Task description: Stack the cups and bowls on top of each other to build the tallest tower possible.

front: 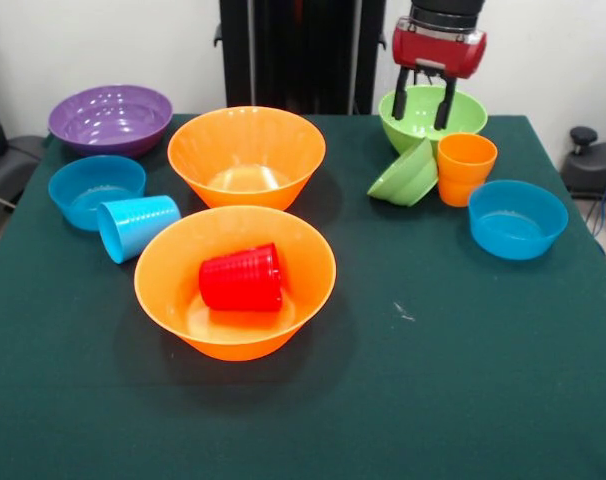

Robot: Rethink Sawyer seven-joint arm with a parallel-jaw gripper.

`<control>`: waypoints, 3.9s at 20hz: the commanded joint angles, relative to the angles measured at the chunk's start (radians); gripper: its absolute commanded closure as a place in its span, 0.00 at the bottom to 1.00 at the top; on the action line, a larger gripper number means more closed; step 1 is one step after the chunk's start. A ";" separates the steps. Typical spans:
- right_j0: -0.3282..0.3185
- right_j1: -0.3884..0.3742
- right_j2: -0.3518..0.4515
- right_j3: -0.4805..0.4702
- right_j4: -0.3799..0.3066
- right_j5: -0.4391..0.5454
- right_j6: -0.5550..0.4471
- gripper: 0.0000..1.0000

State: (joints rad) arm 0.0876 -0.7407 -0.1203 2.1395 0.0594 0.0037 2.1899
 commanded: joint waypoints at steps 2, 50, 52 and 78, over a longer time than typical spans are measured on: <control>0.040 0.078 0.038 -0.093 0.080 0.058 0.155 0.00; 0.101 0.019 0.020 -0.060 0.169 0.123 0.162 0.00; 0.105 0.025 0.022 -0.058 0.173 0.113 0.166 0.00; 0.129 0.227 0.019 -0.078 0.200 -0.092 0.204 0.00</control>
State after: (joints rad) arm 0.1957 -0.5787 -0.1925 2.0840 0.2112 -0.0632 2.1905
